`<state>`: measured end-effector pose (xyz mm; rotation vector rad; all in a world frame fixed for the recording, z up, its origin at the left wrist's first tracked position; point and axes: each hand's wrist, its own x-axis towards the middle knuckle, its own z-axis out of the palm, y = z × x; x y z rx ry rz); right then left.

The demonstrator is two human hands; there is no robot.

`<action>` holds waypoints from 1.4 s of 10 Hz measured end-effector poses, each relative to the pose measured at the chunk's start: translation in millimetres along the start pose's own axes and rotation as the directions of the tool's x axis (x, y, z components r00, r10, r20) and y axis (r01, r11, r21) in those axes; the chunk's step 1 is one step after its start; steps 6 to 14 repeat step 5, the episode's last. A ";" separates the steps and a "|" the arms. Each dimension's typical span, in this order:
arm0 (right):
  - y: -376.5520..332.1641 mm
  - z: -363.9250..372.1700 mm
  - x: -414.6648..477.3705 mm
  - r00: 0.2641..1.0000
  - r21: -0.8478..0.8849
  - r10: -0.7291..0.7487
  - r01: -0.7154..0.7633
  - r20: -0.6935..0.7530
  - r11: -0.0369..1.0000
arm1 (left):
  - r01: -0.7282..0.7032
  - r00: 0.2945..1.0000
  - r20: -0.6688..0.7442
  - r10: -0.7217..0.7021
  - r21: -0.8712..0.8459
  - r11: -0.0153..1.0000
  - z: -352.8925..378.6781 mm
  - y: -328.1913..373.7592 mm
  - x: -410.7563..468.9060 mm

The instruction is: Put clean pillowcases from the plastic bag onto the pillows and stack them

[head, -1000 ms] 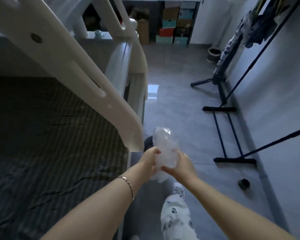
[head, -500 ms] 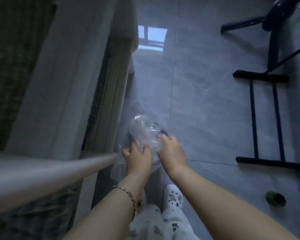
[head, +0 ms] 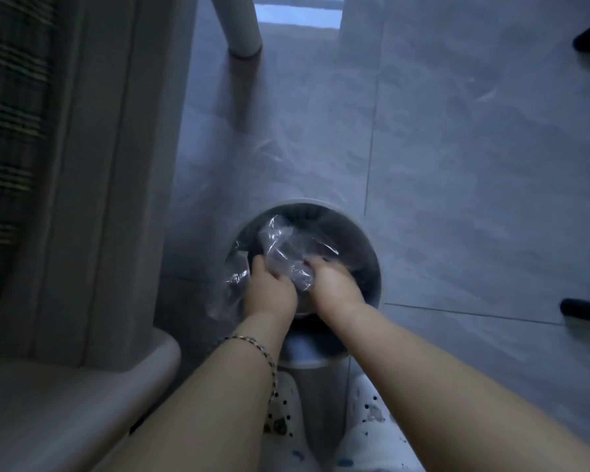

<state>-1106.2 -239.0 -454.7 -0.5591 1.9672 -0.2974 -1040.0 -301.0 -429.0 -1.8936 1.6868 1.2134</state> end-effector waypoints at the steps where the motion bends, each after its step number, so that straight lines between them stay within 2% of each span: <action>1: 3.3 6.8 3.5 0.997 -0.087 0.043 -0.037 0.070 0.996 | 0.047 0.991 0.119 -0.063 0.130 0.990 1.0 -7.5 13.0; 2: -1.7 5.2 -16.6 0.972 -0.060 0.141 -0.132 0.187 0.990 | -0.009 0.986 0.161 -0.031 0.242 0.970 -0.8 -5.6 0.4; 3: -15.3 -4.6 -52.5 0.984 0.008 0.141 -0.142 0.113 0.990 | 0.022 0.995 0.089 -0.041 0.204 0.979 -10.6 1.5 -31.1; 4: -39.0 -36.7 -107.5 0.990 0.042 0.141 -0.141 -0.002 0.989 | 0.032 0.997 0.057 -0.047 0.241 0.970 -43.1 25.7 -79.6; 5: -63.0 -73.2 -158.6 0.991 -0.021 0.135 -0.135 0.005 0.991 | 0.034 0.993 0.099 -0.071 0.335 0.942 -89.4 59.3 -147.0; 14: -63.0 -73.2 -158.6 0.991 -0.021 0.135 -0.135 0.005 0.991 | 0.034 0.993 0.099 -0.071 0.335 0.942 -89.4 59.3 -147.0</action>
